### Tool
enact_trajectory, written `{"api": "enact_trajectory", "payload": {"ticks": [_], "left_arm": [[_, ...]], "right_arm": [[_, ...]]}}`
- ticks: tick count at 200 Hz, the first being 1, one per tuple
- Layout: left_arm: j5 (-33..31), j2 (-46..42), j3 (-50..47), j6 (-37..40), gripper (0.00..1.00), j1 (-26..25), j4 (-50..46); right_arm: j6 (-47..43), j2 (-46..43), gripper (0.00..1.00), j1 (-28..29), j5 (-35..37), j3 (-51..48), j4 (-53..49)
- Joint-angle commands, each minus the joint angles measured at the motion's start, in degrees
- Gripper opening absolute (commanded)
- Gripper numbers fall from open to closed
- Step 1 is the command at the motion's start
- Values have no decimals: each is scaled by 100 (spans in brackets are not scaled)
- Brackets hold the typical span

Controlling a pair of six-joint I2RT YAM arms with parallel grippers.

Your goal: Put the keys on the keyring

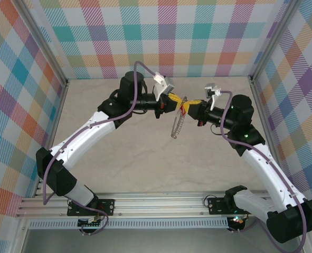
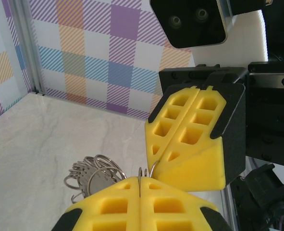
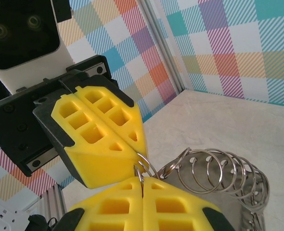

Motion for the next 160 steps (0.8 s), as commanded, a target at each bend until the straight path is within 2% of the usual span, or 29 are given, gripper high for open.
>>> {"api": "enact_trajectory", "payload": {"ticks": [1, 70, 160], "left_arm": [[662, 43, 330, 297, 0, -132, -233], [703, 80, 432, 557, 0, -131, -723], [632, 44, 406, 620, 0, -132, -808]], "right_arm": [[-164, 74, 0, -10, 108, 204, 20], [-290, 30, 0, -10, 213, 244, -124], [-417, -56, 0, -14, 411, 235, -290]]}}
